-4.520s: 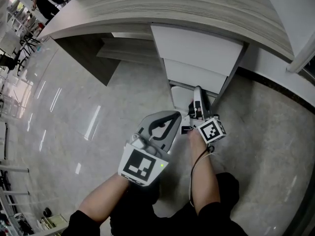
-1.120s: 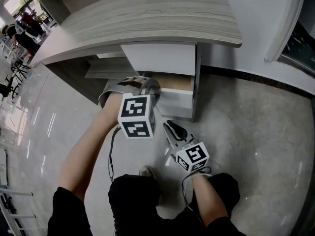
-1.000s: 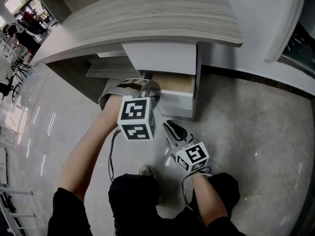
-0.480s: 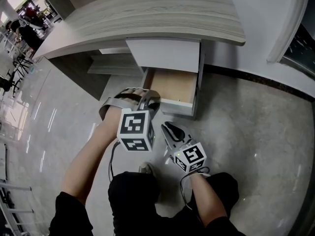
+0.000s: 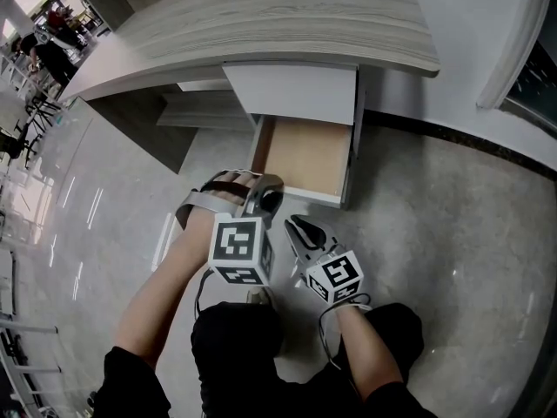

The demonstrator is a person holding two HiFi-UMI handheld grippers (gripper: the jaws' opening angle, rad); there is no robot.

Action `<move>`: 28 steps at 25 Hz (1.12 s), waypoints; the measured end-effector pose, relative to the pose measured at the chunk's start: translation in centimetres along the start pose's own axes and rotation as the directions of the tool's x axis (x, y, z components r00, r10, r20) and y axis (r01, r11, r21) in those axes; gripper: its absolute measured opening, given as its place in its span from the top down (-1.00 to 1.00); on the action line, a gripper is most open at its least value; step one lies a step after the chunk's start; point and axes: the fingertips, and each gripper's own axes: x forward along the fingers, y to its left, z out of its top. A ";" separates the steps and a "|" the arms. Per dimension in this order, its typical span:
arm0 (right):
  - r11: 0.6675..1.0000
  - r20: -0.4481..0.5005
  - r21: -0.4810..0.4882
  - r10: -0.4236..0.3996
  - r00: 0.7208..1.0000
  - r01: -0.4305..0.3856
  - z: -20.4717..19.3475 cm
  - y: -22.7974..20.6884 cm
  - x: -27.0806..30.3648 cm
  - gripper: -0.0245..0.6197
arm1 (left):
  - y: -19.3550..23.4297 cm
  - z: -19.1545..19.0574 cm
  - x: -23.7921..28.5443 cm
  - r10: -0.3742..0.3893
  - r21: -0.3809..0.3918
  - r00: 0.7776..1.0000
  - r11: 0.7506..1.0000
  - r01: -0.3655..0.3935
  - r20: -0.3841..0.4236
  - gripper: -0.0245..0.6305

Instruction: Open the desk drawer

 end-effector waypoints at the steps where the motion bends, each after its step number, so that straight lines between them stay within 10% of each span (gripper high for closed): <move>1: 1.000 -0.003 0.001 0.000 1.000 0.000 -0.1 0.0 0.0 0.77 | -0.2 0.0 0.0 0.006 0.001 1.000 1.000 -0.006 -0.002 0.67; 28: 0.998 -0.059 -0.035 -0.044 0.997 0.042 -1.4 -0.9 -0.5 0.77 | -5.4 -1.1 2.7 0.066 -0.113 0.996 0.992 -0.059 0.058 0.69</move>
